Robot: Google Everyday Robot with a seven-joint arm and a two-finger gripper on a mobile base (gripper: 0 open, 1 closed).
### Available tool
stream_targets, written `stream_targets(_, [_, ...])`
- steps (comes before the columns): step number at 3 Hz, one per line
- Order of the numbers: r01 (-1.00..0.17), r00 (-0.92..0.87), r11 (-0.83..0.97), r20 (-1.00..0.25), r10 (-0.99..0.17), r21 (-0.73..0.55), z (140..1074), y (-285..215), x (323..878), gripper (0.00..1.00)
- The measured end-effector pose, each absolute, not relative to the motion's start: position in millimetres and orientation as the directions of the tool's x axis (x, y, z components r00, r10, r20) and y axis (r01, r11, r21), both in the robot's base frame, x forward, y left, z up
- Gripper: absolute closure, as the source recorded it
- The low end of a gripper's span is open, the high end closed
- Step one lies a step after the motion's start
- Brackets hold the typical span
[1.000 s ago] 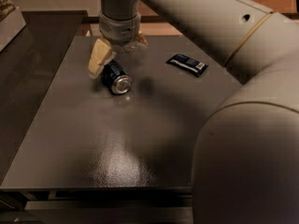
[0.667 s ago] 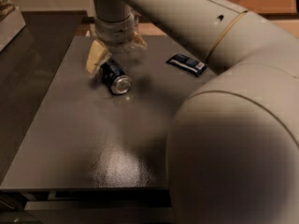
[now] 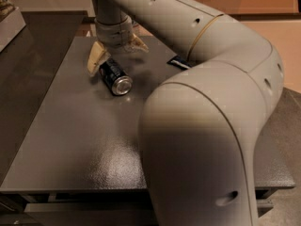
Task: Place pepsi can upright
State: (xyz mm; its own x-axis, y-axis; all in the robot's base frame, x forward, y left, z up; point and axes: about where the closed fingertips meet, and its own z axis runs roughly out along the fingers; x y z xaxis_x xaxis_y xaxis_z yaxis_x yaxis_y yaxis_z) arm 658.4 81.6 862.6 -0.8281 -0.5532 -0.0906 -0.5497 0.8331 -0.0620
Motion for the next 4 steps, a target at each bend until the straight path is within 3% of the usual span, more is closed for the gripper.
stream_targets(2, [-0.527,-0.845,0.848,-0.071,-0.529,-0.052,850,87,668,0.00])
stream_targets(3, [-0.532,-0.843,0.846,-0.078,-0.533,-0.024,850,86,662,0.16])
stream_targets(4, [-0.542,-0.838,0.841,-0.079,-0.540,-0.004,850,85,653,0.40])
